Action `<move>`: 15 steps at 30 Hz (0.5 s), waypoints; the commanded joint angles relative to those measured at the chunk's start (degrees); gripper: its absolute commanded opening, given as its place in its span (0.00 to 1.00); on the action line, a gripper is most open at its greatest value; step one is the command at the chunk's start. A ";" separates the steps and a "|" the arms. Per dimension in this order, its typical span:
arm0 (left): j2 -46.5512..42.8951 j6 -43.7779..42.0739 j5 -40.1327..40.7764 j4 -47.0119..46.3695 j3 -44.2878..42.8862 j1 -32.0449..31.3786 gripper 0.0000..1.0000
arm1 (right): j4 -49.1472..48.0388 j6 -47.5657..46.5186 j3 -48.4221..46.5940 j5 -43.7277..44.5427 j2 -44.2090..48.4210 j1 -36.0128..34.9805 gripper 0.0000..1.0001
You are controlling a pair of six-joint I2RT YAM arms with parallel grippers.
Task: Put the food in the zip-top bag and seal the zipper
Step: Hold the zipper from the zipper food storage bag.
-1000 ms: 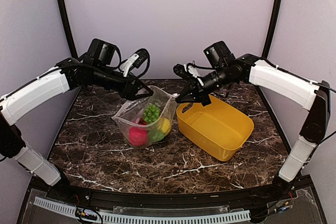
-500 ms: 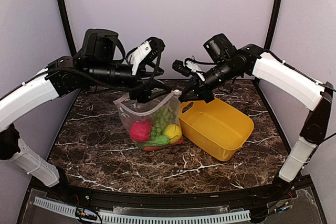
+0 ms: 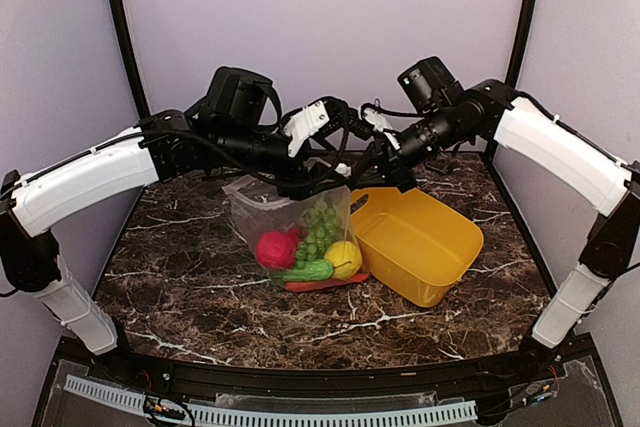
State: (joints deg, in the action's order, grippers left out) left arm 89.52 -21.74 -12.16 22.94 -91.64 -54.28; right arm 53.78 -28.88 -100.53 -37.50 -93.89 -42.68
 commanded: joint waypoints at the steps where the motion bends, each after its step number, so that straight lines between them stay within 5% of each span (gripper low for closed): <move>1: 1.45 -1.63 -1.02 2.38 -3.18 -0.28 0.57 | -1.09 -0.74 0.00 -1.47 2.58 -0.30 0.00; 8: 1.87 -1.45 -1.91 3.05 -3.27 -0.25 0.35 | -1.55 -1.08 1.31 -0.49 3.66 -0.26 0.00; 15: 2.45 -1.69 -2.79 3.22 -3.56 -0.23 0.26 | -1.95 -1.19 1.92 0.33 3.98 -0.30 0.00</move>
State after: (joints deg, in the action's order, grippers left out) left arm 91.42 -22.96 -13.52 24.14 -93.62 -54.28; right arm 53.71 -29.71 -98.94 -37.23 -92.16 -42.68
